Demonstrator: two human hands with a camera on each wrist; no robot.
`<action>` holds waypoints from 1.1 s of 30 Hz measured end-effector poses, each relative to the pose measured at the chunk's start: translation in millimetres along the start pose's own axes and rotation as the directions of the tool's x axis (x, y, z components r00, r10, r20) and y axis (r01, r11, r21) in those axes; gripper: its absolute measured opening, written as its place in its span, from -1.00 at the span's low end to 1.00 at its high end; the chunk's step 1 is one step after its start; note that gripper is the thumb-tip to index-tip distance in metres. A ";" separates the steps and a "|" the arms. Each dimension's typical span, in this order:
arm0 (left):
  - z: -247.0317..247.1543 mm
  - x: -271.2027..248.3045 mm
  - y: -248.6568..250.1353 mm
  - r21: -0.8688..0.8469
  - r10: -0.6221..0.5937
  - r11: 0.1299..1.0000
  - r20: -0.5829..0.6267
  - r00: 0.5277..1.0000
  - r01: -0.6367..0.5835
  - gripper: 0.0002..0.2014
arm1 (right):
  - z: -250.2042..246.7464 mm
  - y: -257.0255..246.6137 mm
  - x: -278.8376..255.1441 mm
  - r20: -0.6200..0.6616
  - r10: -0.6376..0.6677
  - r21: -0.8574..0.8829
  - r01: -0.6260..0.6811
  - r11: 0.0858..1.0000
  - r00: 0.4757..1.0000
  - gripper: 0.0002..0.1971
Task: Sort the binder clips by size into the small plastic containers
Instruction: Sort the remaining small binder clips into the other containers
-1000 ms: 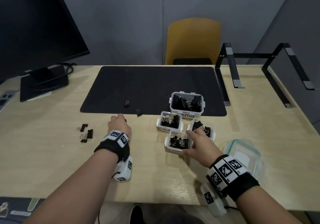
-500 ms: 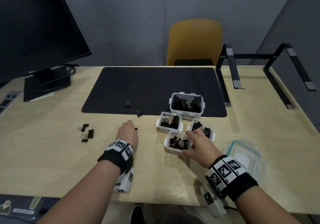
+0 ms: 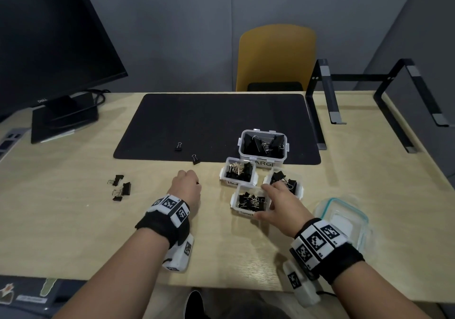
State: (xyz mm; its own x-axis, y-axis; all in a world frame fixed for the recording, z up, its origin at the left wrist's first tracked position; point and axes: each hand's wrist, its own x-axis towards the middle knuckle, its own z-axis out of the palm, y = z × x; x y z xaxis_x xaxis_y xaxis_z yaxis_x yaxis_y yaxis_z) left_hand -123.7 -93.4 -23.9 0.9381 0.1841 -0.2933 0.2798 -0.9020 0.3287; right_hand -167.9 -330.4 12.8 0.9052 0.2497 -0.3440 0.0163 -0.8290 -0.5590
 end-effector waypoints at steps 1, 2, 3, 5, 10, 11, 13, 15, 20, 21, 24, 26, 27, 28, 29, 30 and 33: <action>-1.5 -5.4 5.5 -0.058 0.046 0.997 -0.011 0.999 -0.047 -0.85 | -0.3 0.1 -0.1 0.001 -0.001 0.001 0.001 1.000 1.000 -0.21; -3.3 -12.1 12.7 -0.116 0.097 0.988 -0.018 0.995 -0.099 -0.85 | -0.5 0.1 -0.1 0.001 -0.001 0.003 0.001 1.000 1.000 -0.21; -5.2 -19.3 20.7 -0.166 0.151 0.974 -0.022 0.988 -0.153 -0.86 | -0.7 0.0 0.0 0.001 -0.002 0.004 0.002 1.000 1.000 -0.20; -7.4 -34.0 36.6 -0.246 0.245 0.939 -0.008 0.969 -0.240 -0.88 | -1.1 -0.6 0.1 0.000 -0.004 0.001 0.004 1.000 1.000 -0.20; 4.0 -52.8 60.3 -0.343 0.371 0.882 0.084 0.925 -0.323 -0.94 | -1.1 -1.9 0.8 -0.008 -0.012 -0.022 0.012 1.000 1.000 -0.19; 7.4 -52.8 61.4 -0.340 0.395 0.876 0.097 0.913 -0.343 -0.92 | -1.5 -2.0 1.3 -0.008 -0.012 -0.024 0.012 1.000 1.000 -0.18; 10.6 -51.0 62.2 -0.341 0.423 0.868 0.122 0.898 -0.362 -0.91 | -2.2 -2.0 2.2 -0.007 -0.015 -0.024 0.015 1.000 1.000 -0.19; 8.7 -45.6 61.0 -0.377 0.416 0.855 0.091 0.905 -0.356 -0.83 | -2.8 -1.8 3.0 -0.002 -0.014 -0.017 0.014 1.000 1.000 -0.18; -5.2 -2.1 42.3 -0.330 0.150 0.924 -0.145 0.978 -0.191 -0.80 | -3.6 -0.1 5.8 0.020 0.009 0.028 -0.010 1.000 1.000 -0.16; -6.1 9.5 35.5 -0.285 0.104 0.947 -0.165 0.981 -0.149 -0.77 | -3.9 0.2 6.4 0.023 0.009 0.030 -0.010 0.999 1.000 -0.16; -6.9 37.4 21.0 -0.158 -0.005 0.987 -0.198 0.980 -0.027 -0.64 | -3.7 1.4 7.6 0.025 0.006 0.025 -0.007 1.000 1.000 -0.18; -7.5 48.7 17.0 -0.102 -0.062 0.994 -0.189 0.980 0.043 -0.62 | -3.2 1.8 8.0 0.023 0.005 0.027 -0.006 1.000 1.000 -0.19; -6.5 53.4 15.5 -0.082 -0.076 0.995 -0.178 0.981 0.063 -0.64 | -2.5 2.2 8.7 0.023 0.006 0.028 -0.007 1.000 1.000 -0.18; -5.9 56.4 14.5 -0.068 -0.084 0.995 -0.170 0.982 0.073 -0.68 | -2.4 2.1 8.3 0.020 0.006 0.029 -0.007 1.000 1.000 -0.18; -4.7 58.6 13.8 -0.059 -0.086 0.995 -0.162 0.983 0.077 -0.71 | -2.3 2.2 8.2 0.019 0.008 0.030 -0.009 1.000 1.000 -0.18; -3.7 59.7 13.3 -0.054 -0.086 0.996 -0.160 0.983 0.078 -0.73 | -2.1 2.0 8.0 0.020 0.007 0.031 -0.008 1.000 1.000 -0.17; 0.0 63.1 13.1 -0.070 -0.093 0.994 -0.170 0.981 0.082 -0.81 | -2.2 2.6 8.5 0.018 0.008 0.031 -0.008 0.999 1.000 -0.18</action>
State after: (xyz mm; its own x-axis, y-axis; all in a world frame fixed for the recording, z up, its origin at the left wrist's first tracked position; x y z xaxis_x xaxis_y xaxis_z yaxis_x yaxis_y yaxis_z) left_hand -60.9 -93.7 -38.1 0.9291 0.3306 -0.1659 0.3693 -0.8542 0.3659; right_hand -159.2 -331.5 10.2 0.8974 0.2524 -0.3620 -0.0043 -0.8153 -0.5790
